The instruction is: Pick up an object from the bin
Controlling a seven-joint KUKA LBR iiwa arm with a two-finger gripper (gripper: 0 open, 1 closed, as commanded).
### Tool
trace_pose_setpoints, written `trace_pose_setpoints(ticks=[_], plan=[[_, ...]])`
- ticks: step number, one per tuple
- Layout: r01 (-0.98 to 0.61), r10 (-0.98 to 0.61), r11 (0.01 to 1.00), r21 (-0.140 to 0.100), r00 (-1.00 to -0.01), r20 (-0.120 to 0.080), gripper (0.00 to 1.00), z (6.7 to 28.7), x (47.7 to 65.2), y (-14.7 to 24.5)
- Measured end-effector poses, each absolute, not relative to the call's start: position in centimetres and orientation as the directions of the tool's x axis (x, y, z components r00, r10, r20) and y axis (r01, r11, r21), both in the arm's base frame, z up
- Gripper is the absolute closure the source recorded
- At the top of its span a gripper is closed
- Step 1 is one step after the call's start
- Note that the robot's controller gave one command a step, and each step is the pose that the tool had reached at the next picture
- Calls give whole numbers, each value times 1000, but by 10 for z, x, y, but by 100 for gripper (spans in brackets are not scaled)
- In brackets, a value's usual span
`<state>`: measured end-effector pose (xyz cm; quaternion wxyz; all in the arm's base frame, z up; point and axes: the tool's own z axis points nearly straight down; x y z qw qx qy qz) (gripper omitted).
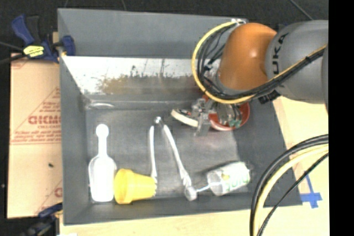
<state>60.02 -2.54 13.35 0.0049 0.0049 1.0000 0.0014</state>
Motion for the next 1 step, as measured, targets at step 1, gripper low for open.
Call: trace_pose_setpoints(ticks=[1], plan=[[10, 11, 1000, 3, -1000, -10, 100, 164, 600, -26]])
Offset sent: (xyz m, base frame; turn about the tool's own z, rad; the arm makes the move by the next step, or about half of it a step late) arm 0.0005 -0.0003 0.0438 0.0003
